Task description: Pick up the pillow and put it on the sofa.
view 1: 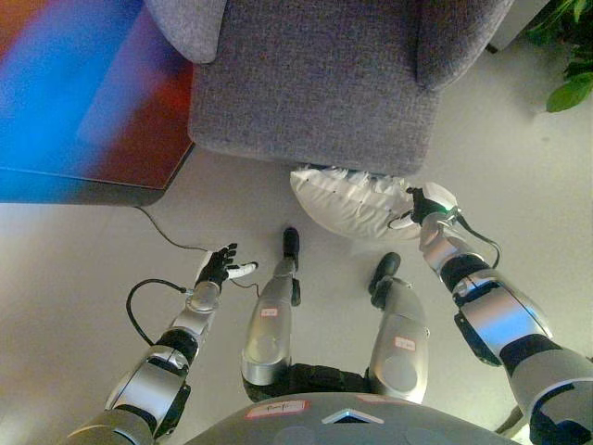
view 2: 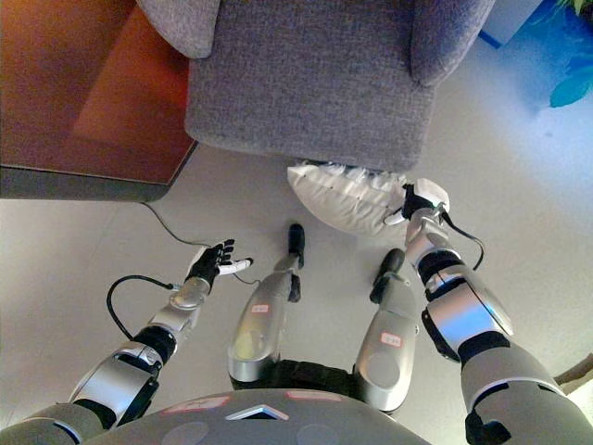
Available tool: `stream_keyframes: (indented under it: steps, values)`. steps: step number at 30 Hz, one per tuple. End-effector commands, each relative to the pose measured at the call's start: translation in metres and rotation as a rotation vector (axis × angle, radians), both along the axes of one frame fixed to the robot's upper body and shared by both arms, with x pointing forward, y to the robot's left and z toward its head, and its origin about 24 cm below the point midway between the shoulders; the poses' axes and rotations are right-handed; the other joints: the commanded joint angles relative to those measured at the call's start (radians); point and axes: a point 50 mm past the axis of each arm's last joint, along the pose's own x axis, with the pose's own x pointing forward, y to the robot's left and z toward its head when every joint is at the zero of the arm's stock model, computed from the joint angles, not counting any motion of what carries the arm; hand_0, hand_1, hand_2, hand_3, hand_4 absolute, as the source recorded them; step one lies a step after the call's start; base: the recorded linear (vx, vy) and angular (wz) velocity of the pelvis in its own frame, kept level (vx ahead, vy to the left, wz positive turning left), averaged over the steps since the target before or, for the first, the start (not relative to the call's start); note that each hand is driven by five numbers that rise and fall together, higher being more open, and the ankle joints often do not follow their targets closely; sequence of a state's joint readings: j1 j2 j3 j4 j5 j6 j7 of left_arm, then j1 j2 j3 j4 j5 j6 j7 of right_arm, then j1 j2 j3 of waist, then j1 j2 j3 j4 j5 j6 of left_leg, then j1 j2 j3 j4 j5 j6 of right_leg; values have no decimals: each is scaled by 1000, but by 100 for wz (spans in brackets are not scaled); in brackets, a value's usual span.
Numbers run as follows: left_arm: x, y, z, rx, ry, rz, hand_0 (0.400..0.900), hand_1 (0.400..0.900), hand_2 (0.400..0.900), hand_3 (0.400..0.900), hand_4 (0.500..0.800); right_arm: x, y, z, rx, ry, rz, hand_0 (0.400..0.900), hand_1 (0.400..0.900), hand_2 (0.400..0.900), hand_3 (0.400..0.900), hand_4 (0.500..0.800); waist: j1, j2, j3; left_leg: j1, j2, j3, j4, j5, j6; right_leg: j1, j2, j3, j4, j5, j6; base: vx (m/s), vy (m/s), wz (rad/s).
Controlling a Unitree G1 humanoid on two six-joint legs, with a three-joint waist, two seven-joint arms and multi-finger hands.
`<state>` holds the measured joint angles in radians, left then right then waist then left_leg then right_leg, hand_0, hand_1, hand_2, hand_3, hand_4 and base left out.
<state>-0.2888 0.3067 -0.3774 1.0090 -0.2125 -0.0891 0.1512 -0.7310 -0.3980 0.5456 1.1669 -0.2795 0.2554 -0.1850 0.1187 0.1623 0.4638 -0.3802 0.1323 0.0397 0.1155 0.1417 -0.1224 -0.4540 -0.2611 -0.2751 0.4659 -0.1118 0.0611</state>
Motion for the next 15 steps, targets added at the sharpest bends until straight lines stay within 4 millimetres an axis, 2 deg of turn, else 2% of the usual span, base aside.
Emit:
stream_keyframes:
  steps: [1,8,10,15]
  values:
    - [3,23,12,24,-68,32,900,900,900,900,800,17,-18,34,-40,-90,-35,900,900,900,900,800,24,0,-4,-67,37,-83,105,-50,-27,32,-85,81,-120,90,108,-26,61,4]
    - [14,20,29,-40,-184,58,900,900,900,900,800,30,-33,68,-68,-147,-52,900,900,900,900,800,36,22,35,-144,8,-93,165,-68,-12,-54,-109,108,-54,80,110,-44,49,4]
    - [19,21,36,-83,-237,106,900,900,900,900,800,35,-36,81,-65,-164,-53,900,900,900,900,800,43,33,52,-176,0,-96,191,-74,-7,-92,-124,114,-20,75,110,-75,81,5]
    - [23,25,51,-138,-345,191,900,900,900,900,800,42,-39,100,-54,-204,-64,900,900,900,900,800,66,43,56,-260,-13,-102,260,-96,6,-187,-148,129,62,56,105,-49,46,10]
